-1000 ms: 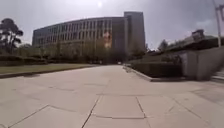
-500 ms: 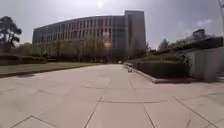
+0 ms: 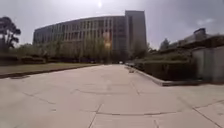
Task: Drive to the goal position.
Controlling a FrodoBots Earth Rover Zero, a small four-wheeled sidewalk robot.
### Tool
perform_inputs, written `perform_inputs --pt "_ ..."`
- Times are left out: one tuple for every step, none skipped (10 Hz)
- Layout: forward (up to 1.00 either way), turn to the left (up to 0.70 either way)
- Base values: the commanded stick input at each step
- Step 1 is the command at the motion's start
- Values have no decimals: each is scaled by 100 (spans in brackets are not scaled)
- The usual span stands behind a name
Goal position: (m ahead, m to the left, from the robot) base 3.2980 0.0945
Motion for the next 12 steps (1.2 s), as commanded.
perform_inputs --pt "70 0" --pt "70 0" --pt "70 0" --pt "70 0" --pt "70 0" --pt "70 0" --pt "70 -11" --pt "70 -30" --pt "70 -35" --pt "70 -35" --pt "70 -35" --pt "70 -35"
